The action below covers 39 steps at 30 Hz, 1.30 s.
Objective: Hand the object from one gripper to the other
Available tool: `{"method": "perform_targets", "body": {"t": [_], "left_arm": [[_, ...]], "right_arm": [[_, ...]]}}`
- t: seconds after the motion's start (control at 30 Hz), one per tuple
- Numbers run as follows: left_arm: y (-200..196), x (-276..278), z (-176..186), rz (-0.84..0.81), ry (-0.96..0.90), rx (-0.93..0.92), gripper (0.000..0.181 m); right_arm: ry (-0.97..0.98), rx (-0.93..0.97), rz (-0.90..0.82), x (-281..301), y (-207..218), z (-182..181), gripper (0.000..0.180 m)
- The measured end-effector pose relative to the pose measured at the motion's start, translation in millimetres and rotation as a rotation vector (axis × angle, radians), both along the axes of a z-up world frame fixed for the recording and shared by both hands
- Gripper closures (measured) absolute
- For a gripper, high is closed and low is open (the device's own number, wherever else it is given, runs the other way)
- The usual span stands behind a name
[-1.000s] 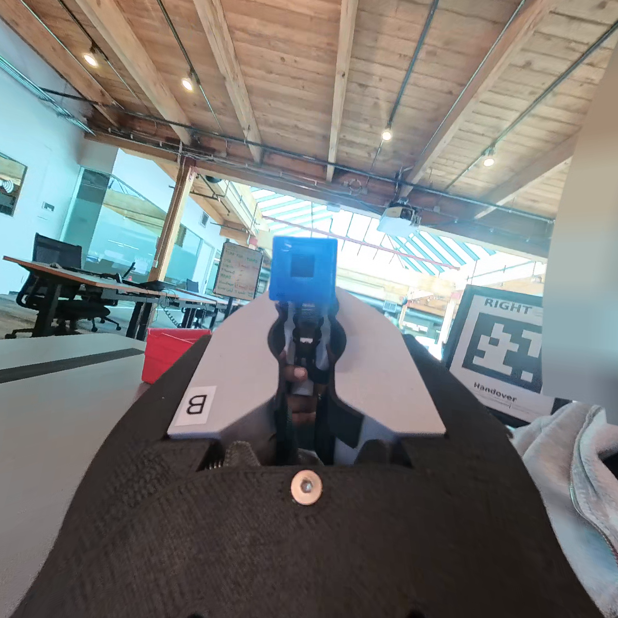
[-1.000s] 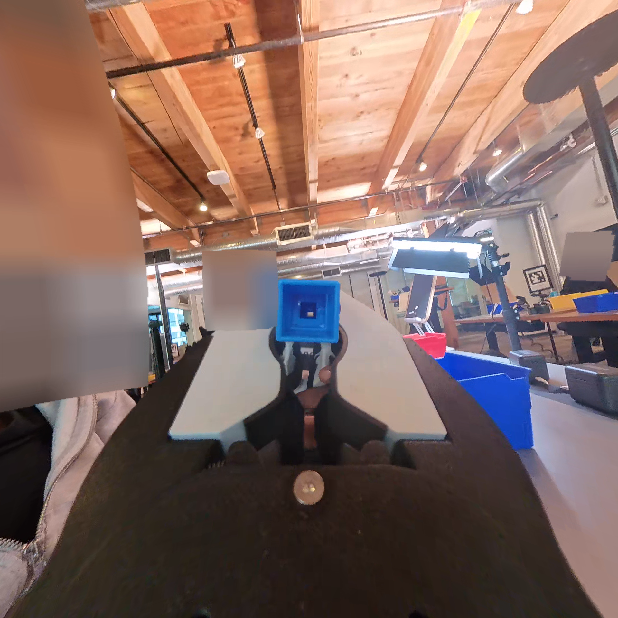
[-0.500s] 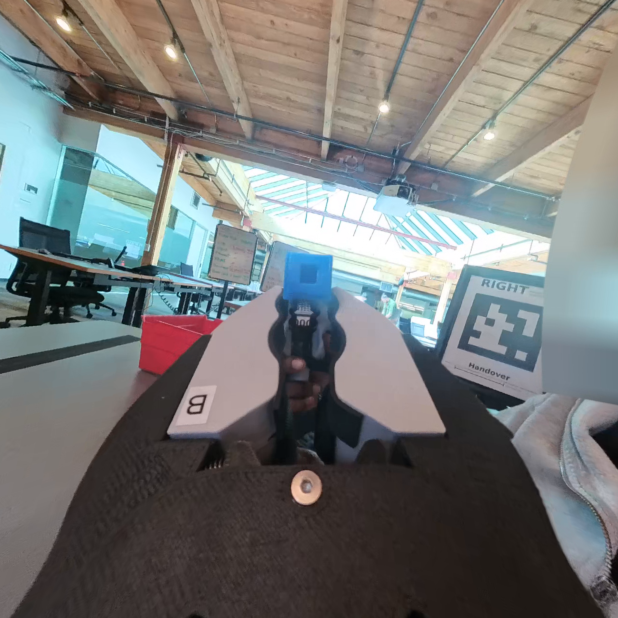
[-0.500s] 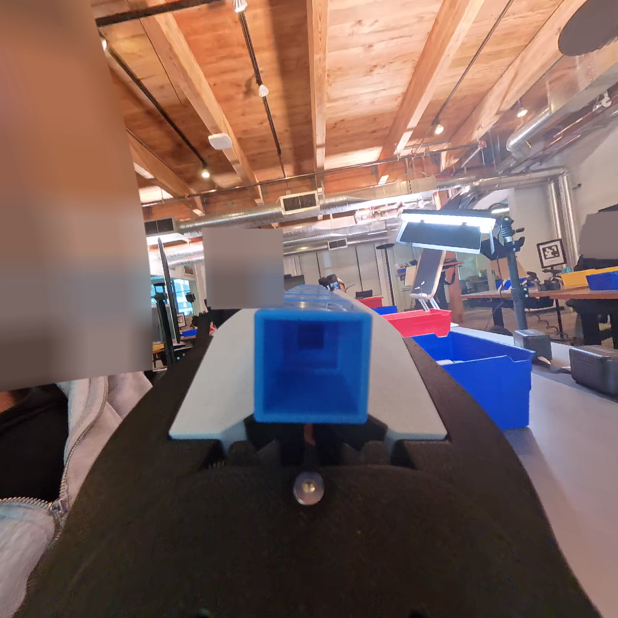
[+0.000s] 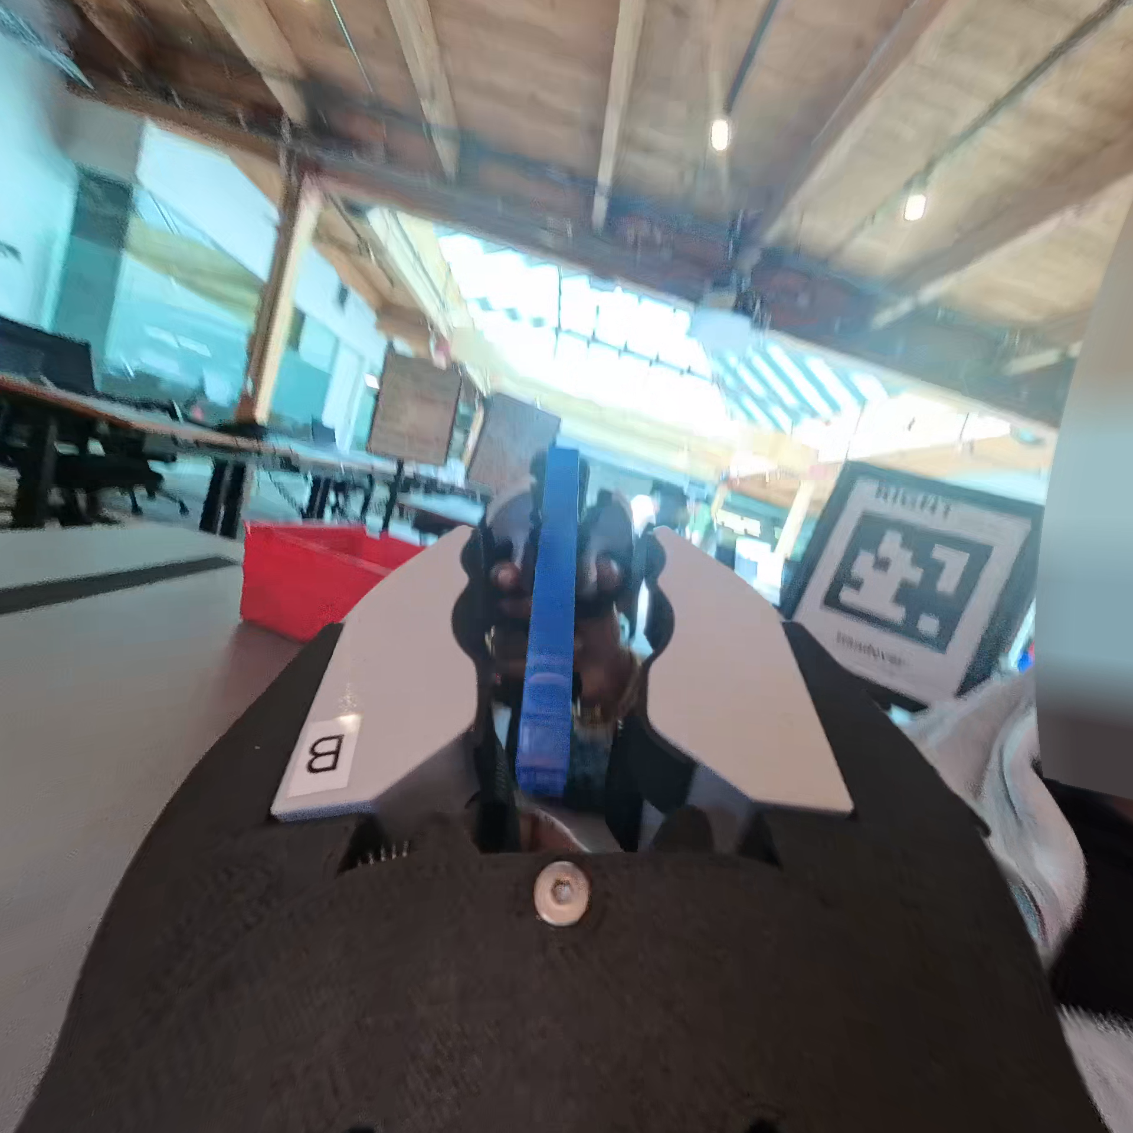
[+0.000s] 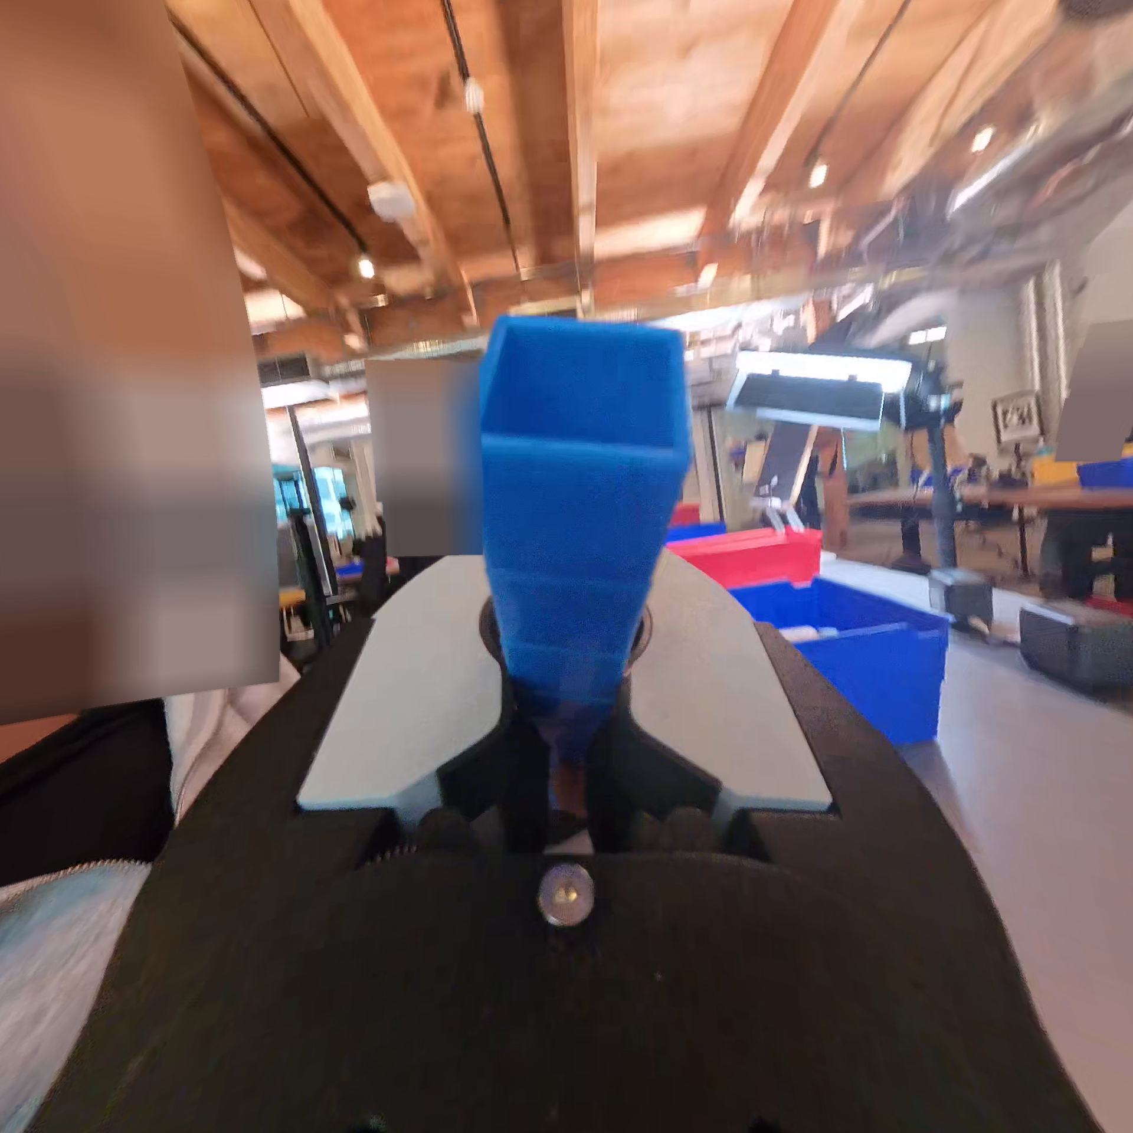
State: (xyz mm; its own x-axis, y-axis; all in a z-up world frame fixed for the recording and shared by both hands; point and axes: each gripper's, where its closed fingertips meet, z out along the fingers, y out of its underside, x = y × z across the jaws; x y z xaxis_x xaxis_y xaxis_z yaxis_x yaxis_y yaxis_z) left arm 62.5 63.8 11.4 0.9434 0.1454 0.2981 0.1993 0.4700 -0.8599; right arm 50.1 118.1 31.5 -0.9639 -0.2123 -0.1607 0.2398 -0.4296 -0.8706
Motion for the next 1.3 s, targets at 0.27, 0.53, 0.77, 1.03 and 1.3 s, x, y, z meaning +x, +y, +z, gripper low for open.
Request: {"method": "perform_targets", "body": {"t": [0.27,0.53,0.77,1.03,1.3], "left_arm": [[54,14,-86,-0.067,0.047,-0.614,0.147],[53,16,-56,-0.111,0.019,-0.327,0.160],[42,12,-41,-0.075,0.022,-0.239,0.159],[51,21,-56,-0.141,0.035,-0.340,0.159],[41,14,-41,-0.102,0.004,-0.265,0.141]], "right_arm": [[0.050,0.148,0.069,15,-15,-16,0.146],[0.153,0.165,-0.029,21,-25,-15,0.115],[0.144,0.231,-0.023,21,-36,-29,0.155],[0.169,0.231,0.008,27,-31,-25,0.155],[0.203,0.339,-0.001,29,-43,-42,0.156]]}}
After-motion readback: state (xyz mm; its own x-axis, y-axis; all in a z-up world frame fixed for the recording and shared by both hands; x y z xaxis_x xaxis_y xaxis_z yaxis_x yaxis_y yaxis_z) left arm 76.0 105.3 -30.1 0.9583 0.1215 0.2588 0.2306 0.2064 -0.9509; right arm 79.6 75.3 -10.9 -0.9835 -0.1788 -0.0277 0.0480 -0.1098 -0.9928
